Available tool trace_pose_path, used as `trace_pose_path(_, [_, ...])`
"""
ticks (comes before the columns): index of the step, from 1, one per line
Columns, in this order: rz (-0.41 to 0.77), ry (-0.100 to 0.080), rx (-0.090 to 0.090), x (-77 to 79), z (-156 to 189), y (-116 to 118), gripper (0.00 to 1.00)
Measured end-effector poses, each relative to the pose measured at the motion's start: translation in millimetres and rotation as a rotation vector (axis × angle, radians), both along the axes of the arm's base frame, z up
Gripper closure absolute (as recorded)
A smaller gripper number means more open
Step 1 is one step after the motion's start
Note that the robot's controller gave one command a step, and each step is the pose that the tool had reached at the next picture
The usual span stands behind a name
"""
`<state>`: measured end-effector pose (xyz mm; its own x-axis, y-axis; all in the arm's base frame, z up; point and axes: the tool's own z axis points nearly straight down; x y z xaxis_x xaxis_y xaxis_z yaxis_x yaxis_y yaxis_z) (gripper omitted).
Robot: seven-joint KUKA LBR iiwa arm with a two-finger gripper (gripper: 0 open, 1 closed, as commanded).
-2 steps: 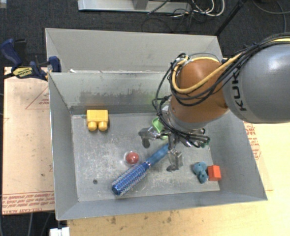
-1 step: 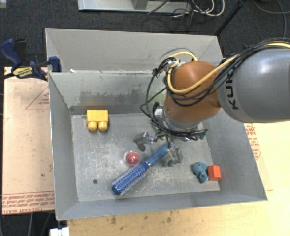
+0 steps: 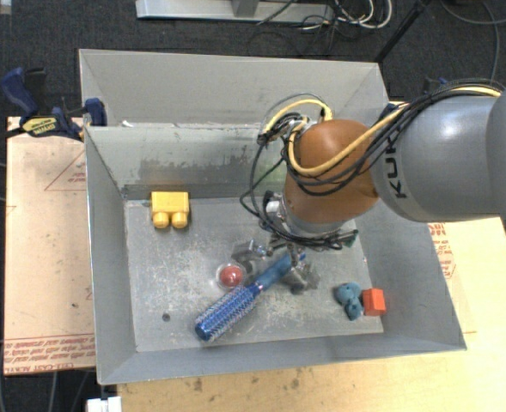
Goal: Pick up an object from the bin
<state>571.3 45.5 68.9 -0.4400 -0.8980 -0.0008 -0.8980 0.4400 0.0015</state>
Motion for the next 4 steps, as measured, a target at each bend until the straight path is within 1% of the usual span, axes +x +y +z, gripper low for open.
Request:
trace_pose_path(1, [-0.004,0.000,0.002,0.2,0,1,0.00])
trace_pose_path(2, [-0.004,-0.001,0.002,0.7,1,1,1.00])
trace_pose_path(3, [-0.007,-0.005,0.001,1.6,22,2,1.00])
trace_pose_path(4, [-0.011,-0.008,0.001,2.8,58,3,1.00])
